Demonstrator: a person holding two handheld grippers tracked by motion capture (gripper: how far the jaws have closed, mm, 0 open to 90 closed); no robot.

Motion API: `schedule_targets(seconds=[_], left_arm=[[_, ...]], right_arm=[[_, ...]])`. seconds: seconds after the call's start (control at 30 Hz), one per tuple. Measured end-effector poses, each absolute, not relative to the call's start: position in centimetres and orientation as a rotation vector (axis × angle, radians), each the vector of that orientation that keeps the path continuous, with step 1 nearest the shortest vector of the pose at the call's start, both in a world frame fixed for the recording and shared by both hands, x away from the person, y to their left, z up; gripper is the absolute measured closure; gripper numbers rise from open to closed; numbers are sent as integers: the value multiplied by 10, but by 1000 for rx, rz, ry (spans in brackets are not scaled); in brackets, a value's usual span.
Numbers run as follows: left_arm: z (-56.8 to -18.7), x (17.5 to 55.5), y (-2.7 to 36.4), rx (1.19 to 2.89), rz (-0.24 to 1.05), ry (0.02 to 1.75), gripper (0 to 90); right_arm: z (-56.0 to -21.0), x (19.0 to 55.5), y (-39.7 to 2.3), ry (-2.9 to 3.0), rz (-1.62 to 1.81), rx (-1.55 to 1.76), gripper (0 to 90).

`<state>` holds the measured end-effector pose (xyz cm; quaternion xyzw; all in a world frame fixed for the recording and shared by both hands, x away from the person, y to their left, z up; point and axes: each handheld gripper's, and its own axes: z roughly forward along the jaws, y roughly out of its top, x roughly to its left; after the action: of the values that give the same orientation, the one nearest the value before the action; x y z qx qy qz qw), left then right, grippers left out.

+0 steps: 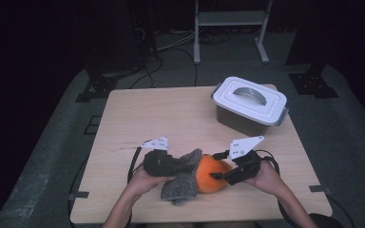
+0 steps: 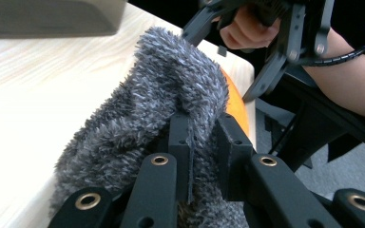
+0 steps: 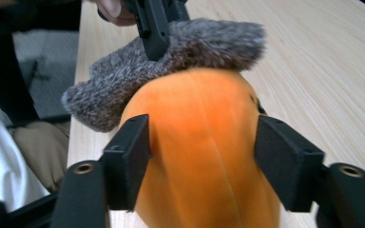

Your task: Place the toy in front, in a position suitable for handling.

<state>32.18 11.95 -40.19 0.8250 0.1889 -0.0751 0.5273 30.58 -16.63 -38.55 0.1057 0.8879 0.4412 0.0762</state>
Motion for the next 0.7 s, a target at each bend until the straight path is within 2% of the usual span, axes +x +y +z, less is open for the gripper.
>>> schedule_targets(seconds=[0.07, 0.1, 0.2, 0.3, 0.5, 0.7], left_arm=[[-402, 321, 118, 1979, -178, 450, 787], [-403, 321, 119, 1979, -178, 457, 787], [-402, 322, 122, 1968, -188, 463, 787], [-396, 322, 125, 1954, -180, 444, 787], [-377, 316, 129, 1910, -160, 392, 787], [-385, 319, 131, 1956, -129, 427, 787]], right_arm=[[-390, 305, -158, 2670, 1271, 337, 328], [-392, 305, -157, 2671, 1272, 347, 354], [-397, 305, -158, 2652, 1306, 328, 529], [-396, 304, -160, 2643, 1364, 315, 603], [-396, 301, -153, 2639, 1527, 261, 613], [-402, 306, -155, 2675, 1534, 243, 599]])
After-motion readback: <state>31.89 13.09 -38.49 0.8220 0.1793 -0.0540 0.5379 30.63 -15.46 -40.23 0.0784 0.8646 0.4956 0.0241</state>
